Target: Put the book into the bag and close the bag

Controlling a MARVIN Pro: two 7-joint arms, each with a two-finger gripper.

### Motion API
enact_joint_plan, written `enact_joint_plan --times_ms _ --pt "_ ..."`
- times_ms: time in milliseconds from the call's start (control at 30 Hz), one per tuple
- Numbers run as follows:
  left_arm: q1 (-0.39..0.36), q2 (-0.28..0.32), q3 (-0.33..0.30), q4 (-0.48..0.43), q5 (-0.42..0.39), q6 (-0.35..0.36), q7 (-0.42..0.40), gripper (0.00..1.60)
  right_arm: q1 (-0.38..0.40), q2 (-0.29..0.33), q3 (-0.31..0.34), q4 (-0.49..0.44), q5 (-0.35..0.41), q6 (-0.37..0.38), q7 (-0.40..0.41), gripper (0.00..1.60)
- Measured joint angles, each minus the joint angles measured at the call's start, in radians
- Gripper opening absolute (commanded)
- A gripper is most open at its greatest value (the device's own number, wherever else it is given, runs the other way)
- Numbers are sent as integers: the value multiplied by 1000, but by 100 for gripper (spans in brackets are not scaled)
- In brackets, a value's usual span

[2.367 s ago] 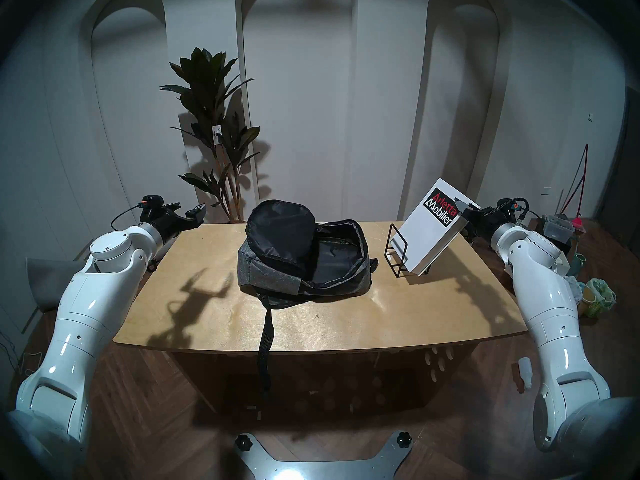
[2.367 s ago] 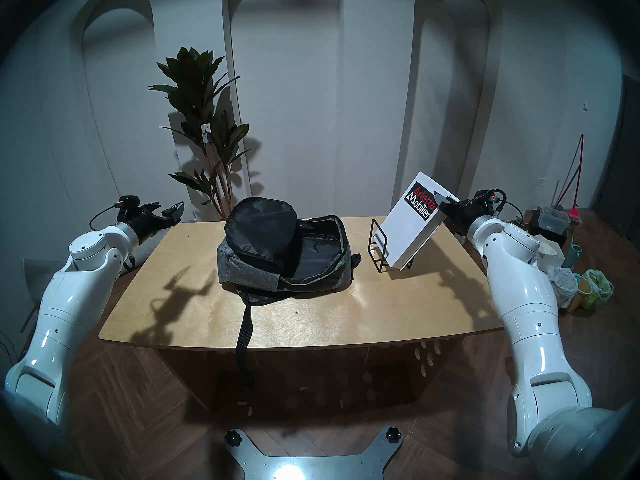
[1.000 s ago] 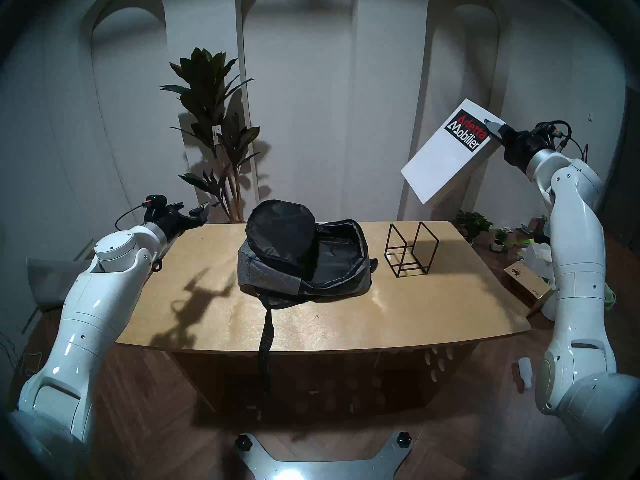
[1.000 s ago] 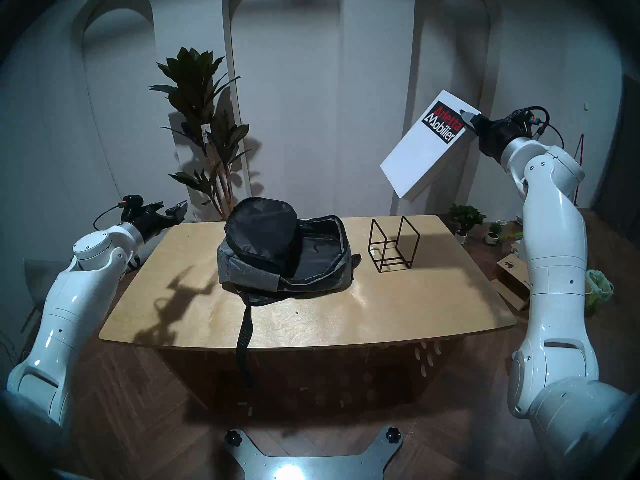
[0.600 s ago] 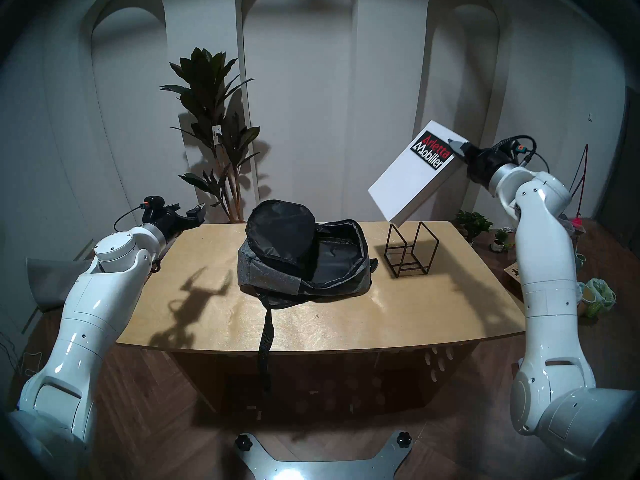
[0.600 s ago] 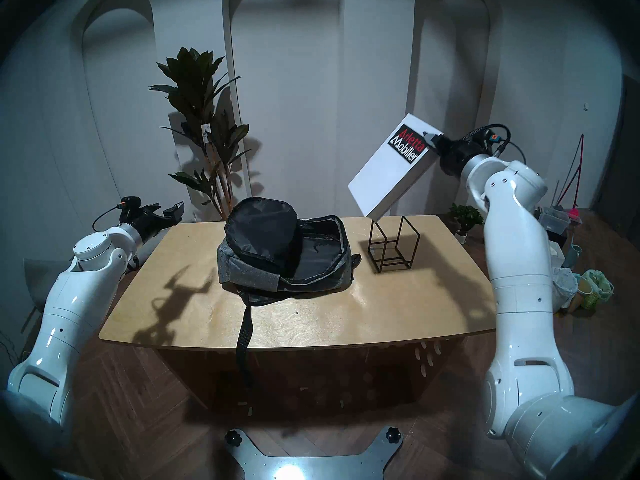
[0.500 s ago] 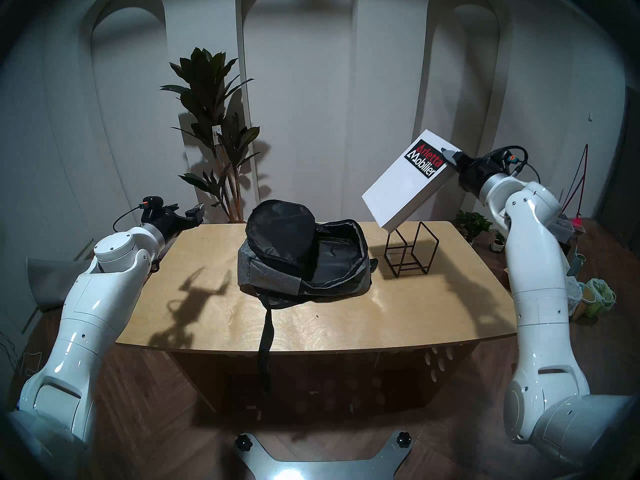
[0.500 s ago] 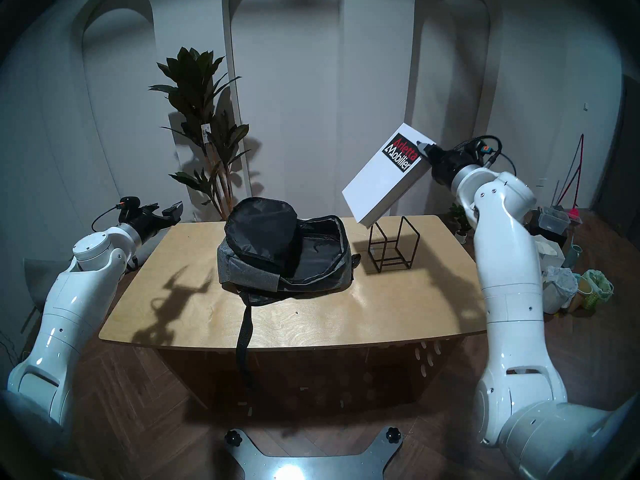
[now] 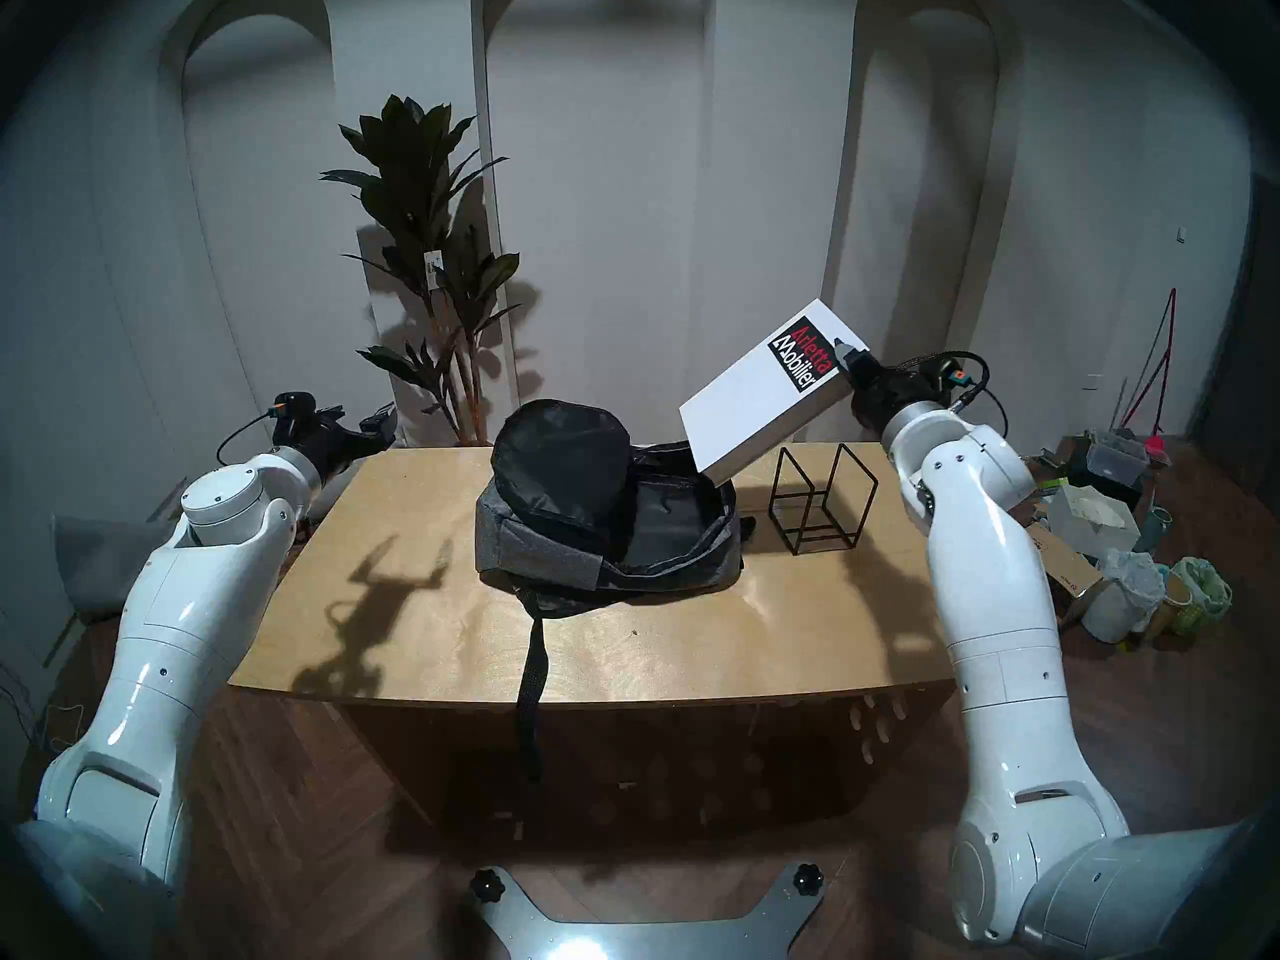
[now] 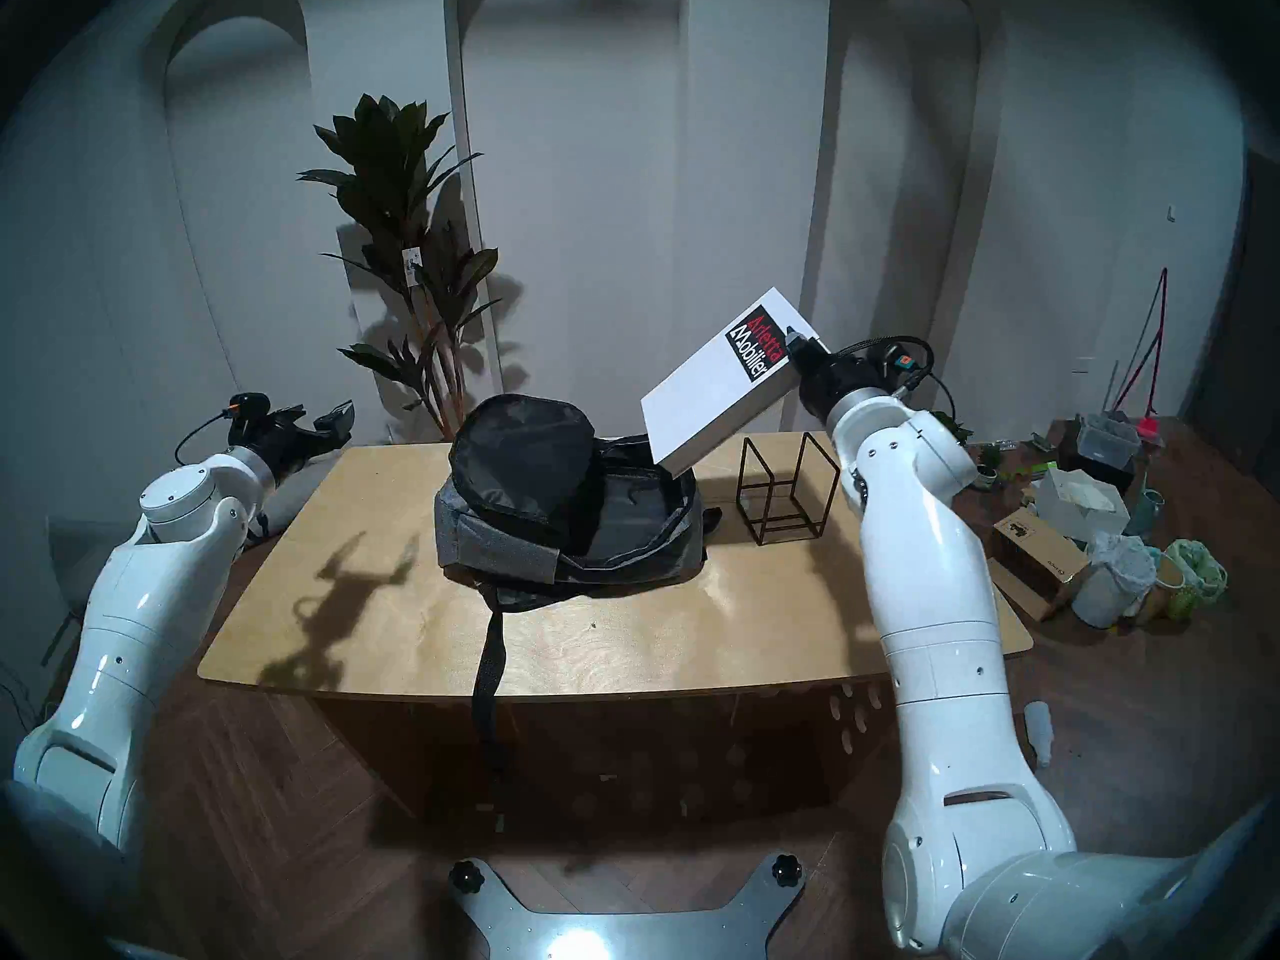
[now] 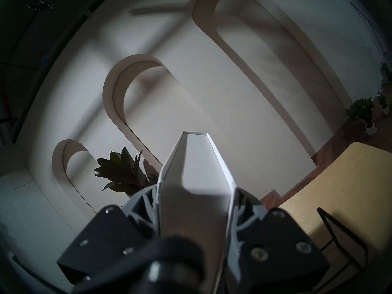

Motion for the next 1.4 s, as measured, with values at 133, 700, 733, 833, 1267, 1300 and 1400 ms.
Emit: enact_joint_plan --times_ms 133,700,733,833,1267,1300,1400 --pt "3 0 -5 1 -4 -7 -1 160 -4 -17 -26 19 -22 -31 -3 0" --pt "14 6 -16 7 -11 -18 -10 160 -22 -56 -88 95 -30 -63 17 0" --pt "15 7 -16 8 -12 -19 -12 160 -23 -59 -92 98 -27 -62 18 0" --pt "15 8 -17 10 -13 -20 -17 160 -25 -66 -103 112 -20 -61 19 0" --pt "18 13 -24 13 -18 -20 -20 160 -16 -97 -139 218 -3 -61 -4 0" --pt "18 13 -24 14 -18 -20 -20 160 -14 -99 -140 220 -1 -60 -5 0" --pt "17 13 -24 20 -18 -20 -19 160 -8 -106 -146 225 8 -56 -9 0"
